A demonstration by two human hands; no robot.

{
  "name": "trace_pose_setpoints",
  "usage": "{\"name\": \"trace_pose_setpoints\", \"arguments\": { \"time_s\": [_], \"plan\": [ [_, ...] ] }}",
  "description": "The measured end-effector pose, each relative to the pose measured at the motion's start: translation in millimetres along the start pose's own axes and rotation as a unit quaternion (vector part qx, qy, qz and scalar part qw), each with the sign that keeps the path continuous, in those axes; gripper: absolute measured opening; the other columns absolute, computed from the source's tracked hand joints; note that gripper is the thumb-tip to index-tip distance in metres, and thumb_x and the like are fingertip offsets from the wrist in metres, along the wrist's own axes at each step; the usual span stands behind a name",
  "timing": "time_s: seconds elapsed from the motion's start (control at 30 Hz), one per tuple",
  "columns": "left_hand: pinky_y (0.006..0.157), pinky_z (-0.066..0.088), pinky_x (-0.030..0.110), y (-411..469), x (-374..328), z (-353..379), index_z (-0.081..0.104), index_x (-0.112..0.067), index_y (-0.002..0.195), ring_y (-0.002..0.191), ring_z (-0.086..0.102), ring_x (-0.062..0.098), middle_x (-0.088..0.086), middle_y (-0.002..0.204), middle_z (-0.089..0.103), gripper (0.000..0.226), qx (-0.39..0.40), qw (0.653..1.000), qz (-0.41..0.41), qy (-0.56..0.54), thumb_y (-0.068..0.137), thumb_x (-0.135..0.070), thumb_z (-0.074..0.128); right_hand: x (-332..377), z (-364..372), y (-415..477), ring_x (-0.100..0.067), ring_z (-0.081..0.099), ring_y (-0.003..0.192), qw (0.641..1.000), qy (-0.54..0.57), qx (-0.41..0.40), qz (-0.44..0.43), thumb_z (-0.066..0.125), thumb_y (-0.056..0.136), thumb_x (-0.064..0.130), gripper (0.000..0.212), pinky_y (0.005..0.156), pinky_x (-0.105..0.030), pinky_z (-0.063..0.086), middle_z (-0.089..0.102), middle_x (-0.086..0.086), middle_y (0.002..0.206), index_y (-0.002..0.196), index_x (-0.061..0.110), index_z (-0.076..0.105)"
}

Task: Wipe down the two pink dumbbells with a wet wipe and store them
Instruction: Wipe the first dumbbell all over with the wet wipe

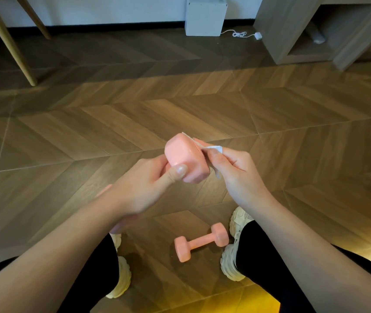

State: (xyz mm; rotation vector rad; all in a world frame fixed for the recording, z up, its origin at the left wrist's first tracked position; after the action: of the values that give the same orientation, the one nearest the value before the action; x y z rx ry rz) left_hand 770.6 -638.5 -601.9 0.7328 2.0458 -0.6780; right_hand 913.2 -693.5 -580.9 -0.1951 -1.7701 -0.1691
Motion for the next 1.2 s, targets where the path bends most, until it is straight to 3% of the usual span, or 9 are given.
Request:
{"name": "trace_pose_setpoints", "arguments": {
  "time_s": [0.17, 0.3, 0.53, 0.63, 0.77, 0.87, 0.93, 1.03, 1.2],
  "plan": [
    [0.055, 0.032, 0.029, 5, -2, -4, 0.045, -0.041, 0.088, 0.065, 0.051, 0.006, -0.015, 0.07, 0.054, 0.065, 0.018, 0.972, 0.021, 0.231, 0.066, -0.096, 0.018, -7, 12, 5, 0.0, 0.055, 0.072, 0.994, 0.031, 0.078, 0.068, 0.047, 0.096, 0.043, 0.032, 0.076, -0.016, 0.042, 0.07, 0.022, 0.082, 0.094, 0.029, 0.075],
    [0.059, 0.037, 0.029, 8, -1, -3, 0.051, -0.035, 0.115, 0.075, 0.057, 0.012, -0.014, 0.086, 0.065, 0.084, 0.022, 0.941, 0.046, 0.334, 0.065, -0.095, 0.021, -34, 25, 1, -0.017, 0.067, 0.109, 0.969, 0.024, 0.147, 0.196, 0.071, 0.078, 0.049, 0.05, 0.102, -0.044, 0.049, 0.073, -0.003, 0.113, 0.116, 0.017, 0.068],
    [0.063, 0.036, 0.034, 10, 5, 3, 0.043, -0.033, 0.099, 0.083, 0.058, 0.017, -0.014, 0.087, 0.056, 0.073, 0.027, 0.942, 0.046, 0.332, 0.063, -0.094, 0.027, -61, 29, -5, -0.018, 0.073, 0.09, 0.939, 0.139, 0.095, 0.299, 0.081, 0.063, 0.034, 0.05, 0.078, -0.032, 0.058, 0.077, -0.007, 0.096, 0.106, 0.01, 0.071],
    [0.076, 0.038, 0.034, 3, -14, -1, 0.057, -0.02, 0.105, 0.096, 0.057, 0.02, -0.006, 0.1, 0.057, 0.07, -0.071, 0.93, 0.117, 0.34, 0.075, -0.083, 0.045, -77, 32, -15, -0.016, 0.072, 0.075, 0.908, 0.181, 0.053, 0.374, 0.08, 0.07, 0.028, 0.04, 0.069, -0.033, 0.06, 0.075, -0.006, 0.081, 0.099, 0.004, 0.069],
    [0.057, 0.037, 0.028, -24, -43, -7, 0.059, -0.015, 0.068, 0.062, 0.047, 0.01, -0.006, 0.067, 0.054, 0.042, -0.183, 0.919, 0.262, 0.232, 0.091, -0.05, 0.056, -83, 16, -19, -0.014, 0.071, 0.069, 0.898, 0.2, -0.024, 0.392, 0.079, 0.076, 0.021, 0.026, 0.068, -0.035, 0.06, 0.075, -0.005, 0.075, 0.093, 0.004, 0.068],
    [0.057, 0.045, 0.035, -11, -7, 10, 0.058, -0.018, 0.057, 0.05, 0.052, 0.009, -0.005, 0.054, 0.057, 0.073, -0.058, 0.99, 0.046, 0.119, 0.09, -0.077, 0.028, -69, 5, -11, -0.009, 0.068, 0.066, 0.907, 0.229, -0.047, 0.35, 0.079, 0.071, 0.023, 0.032, 0.067, -0.032, 0.06, 0.072, 0.0, 0.07, 0.094, 0.005, 0.067],
    [0.063, 0.045, 0.032, -8, 18, 20, 0.066, -0.02, 0.069, 0.052, 0.057, 0.003, -0.005, 0.066, 0.068, 0.081, -0.011, 0.992, -0.122, -0.013, 0.074, -0.088, 0.023, -57, 3, -6, -0.005, 0.065, 0.06, 0.908, 0.268, -0.049, 0.319, 0.077, 0.063, 0.027, 0.039, 0.062, -0.028, 0.058, 0.069, 0.003, 0.067, 0.094, 0.005, 0.067],
    [0.063, 0.041, 0.03, 3, 23, 13, 0.064, -0.015, 0.088, 0.067, 0.056, 0.014, 0.002, 0.08, 0.064, 0.062, -0.117, 0.912, -0.18, -0.351, 0.08, -0.072, 0.041, -47, 7, -3, -0.006, 0.062, 0.058, 0.901, 0.309, -0.034, 0.302, 0.082, 0.055, 0.03, 0.055, 0.065, -0.028, 0.058, 0.068, 0.003, 0.071, 0.102, 0.004, 0.068],
    [0.076, 0.052, 0.029, 9, 24, -9, 0.059, -0.014, 0.076, 0.069, 0.063, 0.014, 0.0, 0.068, 0.063, 0.022, -0.294, 0.659, -0.13, -0.68, 0.093, -0.025, 0.067, -37, 34, -8, -0.007, 0.065, 0.065, 0.9, 0.321, 0.028, 0.294, 0.081, 0.065, 0.035, 0.063, 0.08, -0.033, 0.054, 0.071, 0.002, 0.075, 0.116, 0.002, 0.064]
  ]
}}
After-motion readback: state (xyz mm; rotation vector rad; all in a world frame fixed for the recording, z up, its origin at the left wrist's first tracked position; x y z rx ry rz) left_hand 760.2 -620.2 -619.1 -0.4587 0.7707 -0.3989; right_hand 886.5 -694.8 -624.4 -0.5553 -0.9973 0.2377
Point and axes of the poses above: each hand's wrist, its own y-axis towards the middle knuckle, its own z-axis out of the palm, x = y × z, the point moved 9 cm from there along y, towards the middle knuckle
